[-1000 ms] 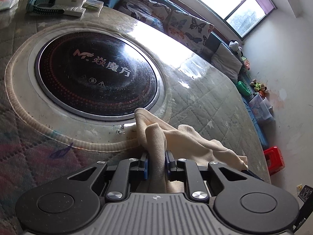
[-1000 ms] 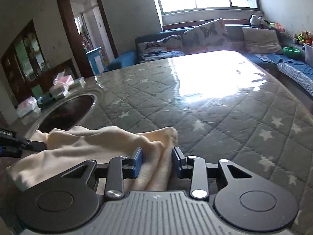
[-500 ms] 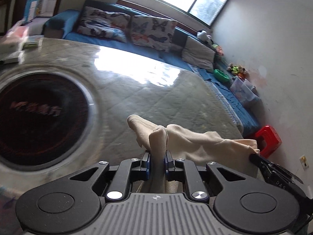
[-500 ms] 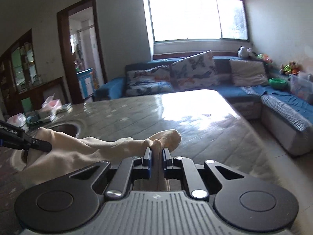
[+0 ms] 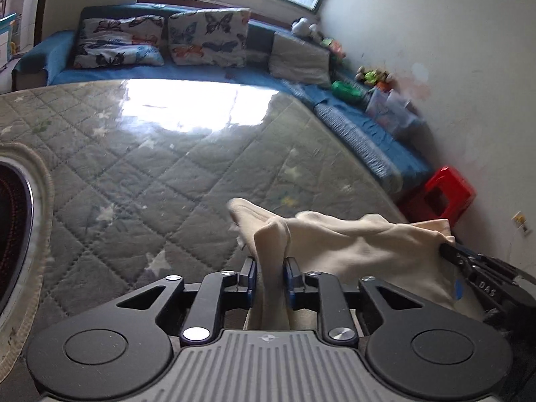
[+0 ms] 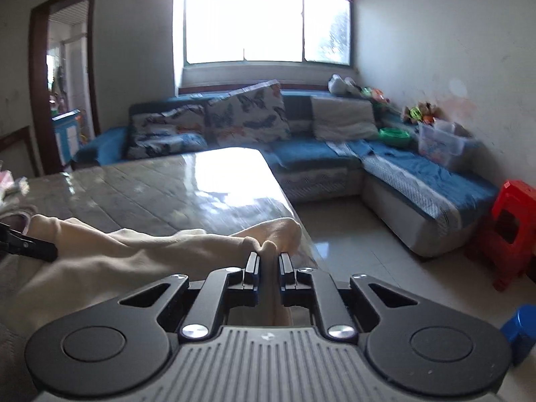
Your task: Fold clothes
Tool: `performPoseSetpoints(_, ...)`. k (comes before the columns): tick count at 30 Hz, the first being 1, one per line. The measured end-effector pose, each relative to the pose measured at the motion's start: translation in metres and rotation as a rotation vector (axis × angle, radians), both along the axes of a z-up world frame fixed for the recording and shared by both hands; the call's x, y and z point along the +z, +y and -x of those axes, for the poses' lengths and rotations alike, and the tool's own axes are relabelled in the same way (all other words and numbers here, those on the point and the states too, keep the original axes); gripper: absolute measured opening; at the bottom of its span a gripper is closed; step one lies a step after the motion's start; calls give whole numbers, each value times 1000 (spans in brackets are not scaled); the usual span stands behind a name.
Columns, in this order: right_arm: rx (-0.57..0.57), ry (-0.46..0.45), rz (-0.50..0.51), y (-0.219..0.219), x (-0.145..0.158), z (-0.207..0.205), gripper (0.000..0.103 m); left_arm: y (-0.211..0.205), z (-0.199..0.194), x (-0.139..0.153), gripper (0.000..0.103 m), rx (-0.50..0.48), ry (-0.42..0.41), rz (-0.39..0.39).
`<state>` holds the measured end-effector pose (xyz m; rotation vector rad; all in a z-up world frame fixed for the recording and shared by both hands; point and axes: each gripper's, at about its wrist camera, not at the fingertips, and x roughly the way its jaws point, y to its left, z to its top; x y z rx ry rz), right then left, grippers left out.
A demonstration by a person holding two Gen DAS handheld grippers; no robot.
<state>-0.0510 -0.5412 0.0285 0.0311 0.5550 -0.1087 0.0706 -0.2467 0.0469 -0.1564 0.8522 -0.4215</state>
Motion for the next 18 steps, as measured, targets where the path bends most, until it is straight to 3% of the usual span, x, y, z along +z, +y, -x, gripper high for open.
performPoseSetpoints(3,-44,20,22,-4,-10,-4,13,5,-1,-4,31,27,-10,-36)
performPoseSetpoints(12,59,25,-81,19,-14,-31,18,-9,-4,-5,32,1,-41,-84)
performPoseSetpoints(18,68,50,-72,29,-21,-39,25,-22,-19,-17,36,-7,-34,-146)
